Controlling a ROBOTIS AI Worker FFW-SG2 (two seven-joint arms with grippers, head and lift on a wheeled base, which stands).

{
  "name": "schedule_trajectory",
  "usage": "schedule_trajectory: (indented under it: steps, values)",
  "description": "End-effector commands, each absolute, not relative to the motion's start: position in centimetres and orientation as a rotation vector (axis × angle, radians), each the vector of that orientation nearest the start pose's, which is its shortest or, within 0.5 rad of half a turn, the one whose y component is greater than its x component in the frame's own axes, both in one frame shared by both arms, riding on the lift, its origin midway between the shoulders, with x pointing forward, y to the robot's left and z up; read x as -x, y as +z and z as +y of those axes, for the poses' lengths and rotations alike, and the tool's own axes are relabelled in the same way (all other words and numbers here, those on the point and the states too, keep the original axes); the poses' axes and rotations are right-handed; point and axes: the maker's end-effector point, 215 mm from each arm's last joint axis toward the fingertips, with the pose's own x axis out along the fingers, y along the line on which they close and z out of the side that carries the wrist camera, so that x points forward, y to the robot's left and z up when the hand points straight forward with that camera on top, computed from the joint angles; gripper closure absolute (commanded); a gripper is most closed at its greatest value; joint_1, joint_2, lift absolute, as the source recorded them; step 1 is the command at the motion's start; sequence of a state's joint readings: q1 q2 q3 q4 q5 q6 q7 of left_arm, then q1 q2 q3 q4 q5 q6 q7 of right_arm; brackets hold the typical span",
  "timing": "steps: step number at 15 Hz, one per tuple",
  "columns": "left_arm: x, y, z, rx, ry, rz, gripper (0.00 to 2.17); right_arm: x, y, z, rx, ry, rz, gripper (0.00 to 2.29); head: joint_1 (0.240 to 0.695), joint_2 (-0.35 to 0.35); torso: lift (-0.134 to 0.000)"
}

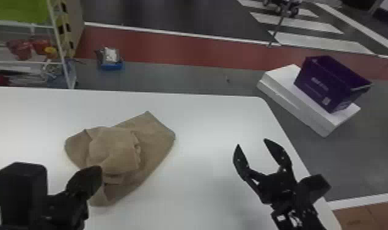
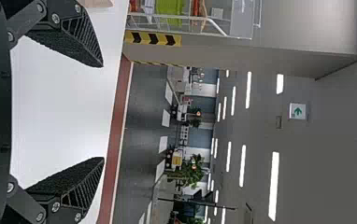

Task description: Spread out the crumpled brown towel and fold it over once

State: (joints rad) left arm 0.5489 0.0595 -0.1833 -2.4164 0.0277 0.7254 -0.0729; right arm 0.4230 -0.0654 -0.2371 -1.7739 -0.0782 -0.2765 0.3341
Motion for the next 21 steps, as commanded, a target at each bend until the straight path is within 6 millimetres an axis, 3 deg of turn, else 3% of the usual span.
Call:
schedule_trajectory:
  steps: [1,4,5,6,10,16,17,18,21]
  values:
    - [-38.9,-35.8,12.2,0.040,-0.272,0.459,1.74,-44.2,-35.9,-30.5,0.095,0.130,-0.062,0.19,0.695,-0.254,-0.123]
    - [-37.8,-38.6,12.1,0.038,-0.271,0.537,1.07,-43.9,-35.9,-30.6,0.100,0.131,-0.066,0.19,0.695,-0.248,-0.123]
    - [-37.5,-39.6,12.1,0.037,-0.271,0.559,0.68,-43.9,-35.8,-30.6,0.100,0.136,-0.066,0.19,0.695,-0.249,-0.123]
    - [-37.2,-40.6,11.9,0.035,-0.273,0.577,0.62,-43.9,-35.8,-30.6,0.100,0.136,-0.064,0.19,0.695,-0.250,-0.123]
    - [-36.7,-43.2,11.1,0.025,-0.285,0.613,0.62,-43.9,-35.8,-30.4,0.098,0.138,-0.064,0.19,0.695,-0.260,-0.123]
    - [-37.9,-43.8,11.1,0.001,-0.276,0.597,0.63,-44.2,-36.0,-30.7,0.098,0.134,-0.063,0.19,0.695,-0.266,-0.123]
    - [-37.9,-43.8,11.0,0.002,-0.280,0.597,0.80,-44.3,-36.0,-30.7,0.098,0.134,-0.063,0.19,0.695,-0.265,-0.123]
    - [-37.9,-43.9,11.0,0.002,-0.282,0.600,1.17,-44.4,-35.9,-30.7,0.096,0.133,-0.065,0.19,0.695,-0.265,-0.123]
    - [-37.6,-44.3,11.0,-0.011,-0.292,0.615,1.44,-44.3,-36.0,-30.7,0.091,0.134,-0.067,0.19,0.695,-0.269,-0.123]
